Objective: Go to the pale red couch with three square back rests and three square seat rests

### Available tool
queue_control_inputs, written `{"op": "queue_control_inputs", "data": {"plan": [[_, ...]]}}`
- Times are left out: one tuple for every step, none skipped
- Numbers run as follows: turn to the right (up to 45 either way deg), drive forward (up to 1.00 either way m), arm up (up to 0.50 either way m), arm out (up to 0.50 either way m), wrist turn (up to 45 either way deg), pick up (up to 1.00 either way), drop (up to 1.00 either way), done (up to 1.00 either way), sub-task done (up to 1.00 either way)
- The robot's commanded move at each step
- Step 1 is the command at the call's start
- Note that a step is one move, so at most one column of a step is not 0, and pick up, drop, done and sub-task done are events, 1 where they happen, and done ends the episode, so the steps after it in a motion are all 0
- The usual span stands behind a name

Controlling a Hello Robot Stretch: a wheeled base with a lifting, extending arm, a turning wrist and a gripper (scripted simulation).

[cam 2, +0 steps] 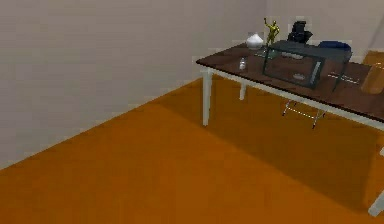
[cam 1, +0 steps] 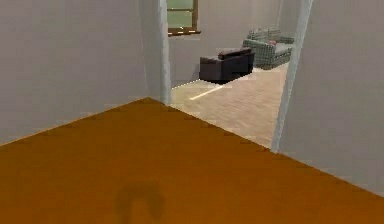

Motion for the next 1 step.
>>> {"op": "queue_control_inputs", "data": {"plan": [[6.0, 0.0, 0.0, 0.0, 0.0, 0.0, 0.0, 0.0, 0.0]]}}
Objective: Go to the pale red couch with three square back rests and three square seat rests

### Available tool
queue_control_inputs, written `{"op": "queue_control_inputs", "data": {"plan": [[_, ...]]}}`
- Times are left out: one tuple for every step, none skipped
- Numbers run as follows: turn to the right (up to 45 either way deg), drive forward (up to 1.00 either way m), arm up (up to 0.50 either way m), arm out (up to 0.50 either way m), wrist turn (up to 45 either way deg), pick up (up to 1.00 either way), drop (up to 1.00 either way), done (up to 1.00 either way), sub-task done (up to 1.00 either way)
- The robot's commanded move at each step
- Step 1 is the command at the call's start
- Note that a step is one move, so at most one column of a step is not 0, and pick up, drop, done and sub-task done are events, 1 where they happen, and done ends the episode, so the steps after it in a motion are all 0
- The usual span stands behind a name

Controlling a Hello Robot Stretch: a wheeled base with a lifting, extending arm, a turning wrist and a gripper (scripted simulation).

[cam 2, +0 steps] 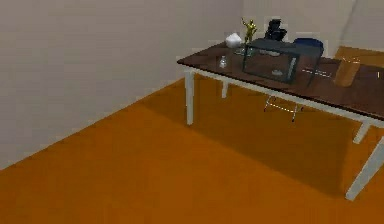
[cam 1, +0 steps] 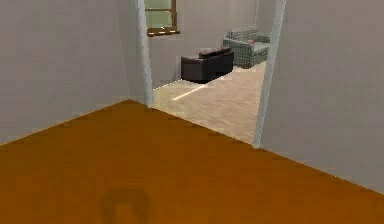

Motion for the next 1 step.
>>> {"op": "queue_control_inputs", "data": {"plan": [[0.0, 1.0, 0.0, 0.0, 0.0, 0.0, 0.0, 0.0, 0.0]]}}
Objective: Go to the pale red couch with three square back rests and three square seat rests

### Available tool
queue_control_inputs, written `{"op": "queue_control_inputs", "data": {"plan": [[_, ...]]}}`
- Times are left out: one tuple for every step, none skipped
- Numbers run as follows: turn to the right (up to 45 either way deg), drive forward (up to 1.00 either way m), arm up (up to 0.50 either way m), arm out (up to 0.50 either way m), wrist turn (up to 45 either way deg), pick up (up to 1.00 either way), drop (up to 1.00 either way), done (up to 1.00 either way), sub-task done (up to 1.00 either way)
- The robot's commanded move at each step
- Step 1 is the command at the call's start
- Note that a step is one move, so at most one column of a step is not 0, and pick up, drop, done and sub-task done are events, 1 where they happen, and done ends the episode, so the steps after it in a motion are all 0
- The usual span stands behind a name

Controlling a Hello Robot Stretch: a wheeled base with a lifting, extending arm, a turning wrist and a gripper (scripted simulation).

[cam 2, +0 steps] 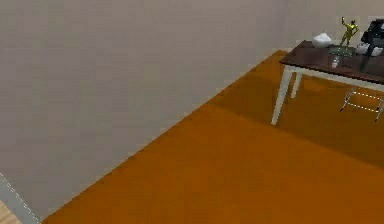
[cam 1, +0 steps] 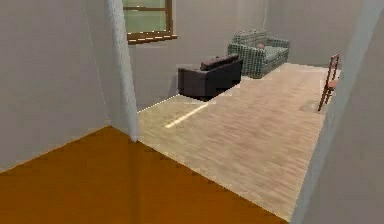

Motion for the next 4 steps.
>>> {"op": "queue_control_inputs", "data": {"plan": [[0.0, 1.0, 0.0, 0.0, 0.0, 0.0, 0.0, 0.0, 0.0], [9.0, 0.0, 0.0, 0.0, 0.0, 0.0, 0.0, 0.0, 0.0], [3.0, 0.0, 0.0, 0.0, 0.0, 0.0, 0.0, 0.0, 0.0], [0.0, 0.15, 0.0, 0.0, 0.0, 0.0, 0.0, 0.0, 0.0]]}}
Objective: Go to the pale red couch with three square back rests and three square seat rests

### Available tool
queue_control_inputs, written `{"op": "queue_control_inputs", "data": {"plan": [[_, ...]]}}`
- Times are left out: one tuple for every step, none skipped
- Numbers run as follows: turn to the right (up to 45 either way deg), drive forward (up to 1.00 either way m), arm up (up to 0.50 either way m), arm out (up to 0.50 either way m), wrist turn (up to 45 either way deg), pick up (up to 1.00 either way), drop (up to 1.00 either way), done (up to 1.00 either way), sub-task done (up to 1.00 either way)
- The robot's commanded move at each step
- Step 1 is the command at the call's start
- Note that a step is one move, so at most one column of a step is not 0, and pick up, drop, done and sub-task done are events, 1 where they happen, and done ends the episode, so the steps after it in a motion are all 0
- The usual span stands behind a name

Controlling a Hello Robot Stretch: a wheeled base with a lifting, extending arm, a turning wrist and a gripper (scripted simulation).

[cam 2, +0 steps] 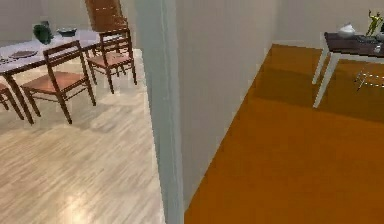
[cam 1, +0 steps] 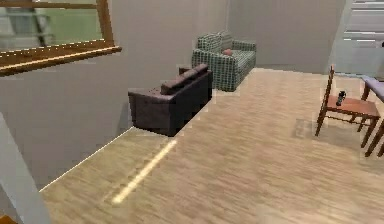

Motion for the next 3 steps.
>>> {"op": "queue_control_inputs", "data": {"plan": [[6.0, 0.0, 0.0, 0.0, 0.0, 0.0, 0.0, 0.0, 0.0], [0.0, 1.0, 0.0, 0.0, 0.0, 0.0, 0.0, 0.0, 0.0], [6.0, 0.0, 0.0, 0.0, 0.0, 0.0, 0.0, 0.0, 0.0]]}}
